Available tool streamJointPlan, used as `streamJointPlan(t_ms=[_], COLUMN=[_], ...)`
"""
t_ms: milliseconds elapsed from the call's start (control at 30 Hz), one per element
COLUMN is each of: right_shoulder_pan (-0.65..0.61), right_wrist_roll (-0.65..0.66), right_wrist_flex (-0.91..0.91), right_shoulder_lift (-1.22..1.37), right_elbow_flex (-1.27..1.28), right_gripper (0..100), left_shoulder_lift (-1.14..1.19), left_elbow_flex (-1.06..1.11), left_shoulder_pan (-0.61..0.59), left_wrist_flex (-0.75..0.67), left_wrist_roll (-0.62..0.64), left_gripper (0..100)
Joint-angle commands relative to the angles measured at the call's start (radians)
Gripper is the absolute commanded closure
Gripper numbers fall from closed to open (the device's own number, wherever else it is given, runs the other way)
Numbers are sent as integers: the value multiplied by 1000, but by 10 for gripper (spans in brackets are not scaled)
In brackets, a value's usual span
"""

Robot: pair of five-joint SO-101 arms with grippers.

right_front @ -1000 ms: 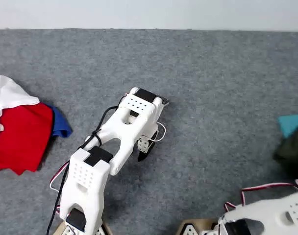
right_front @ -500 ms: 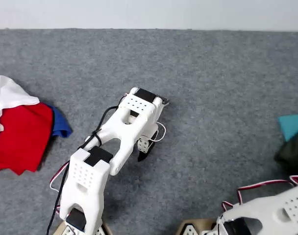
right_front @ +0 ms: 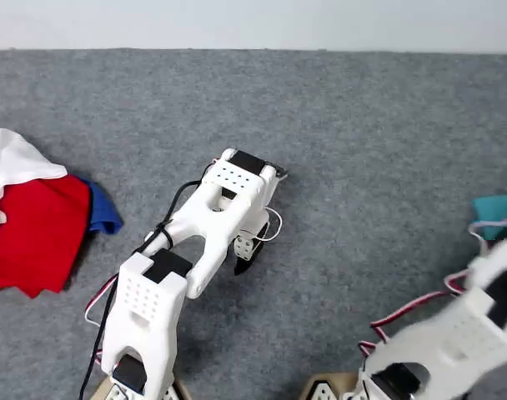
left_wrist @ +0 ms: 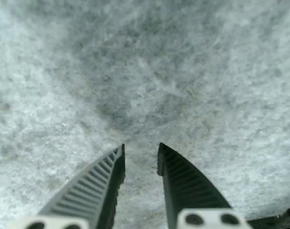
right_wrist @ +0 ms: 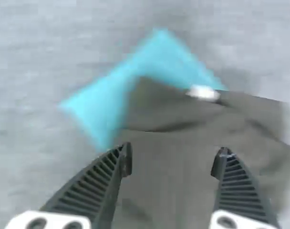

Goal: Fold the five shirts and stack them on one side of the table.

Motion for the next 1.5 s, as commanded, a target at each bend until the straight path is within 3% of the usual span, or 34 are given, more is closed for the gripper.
streamJointPlan(t_ms=[0, 167, 367, 667, 800, 1100, 1267, 1467], right_shoulder_pan=[-71, 7, 127, 148, 191, 21, -59, -12], right_wrist_roll=[-37, -25, 106, 144, 140, 103, 61, 69], right_wrist_flex=[13, 15, 12, 2, 105, 292, 243, 110], right_shoulder_lift=[15, 114, 176, 219, 217, 232, 329, 476], right_elbow_flex=[-51, -51, -51, -91, -190, -459, -462, -466], right_gripper=[721, 721, 721, 721, 721, 721, 721, 721], left_shoulder_lift=[-64, -64, -64, -64, -66, -66, -66, -66], left_elbow_flex=[-1, -1, -1, 73, 88, 85, 85, 85], left_shoulder_pan=[-5, -5, -5, 0, -5, -5, -5, -5], left_wrist_flex=[21, 21, 20, -6, -9, -9, -6, -5], left_wrist_roll=[6, 6, 6, 6, 6, 6, 6, 6], left_gripper=[892, 892, 892, 892, 892, 892, 892, 892])
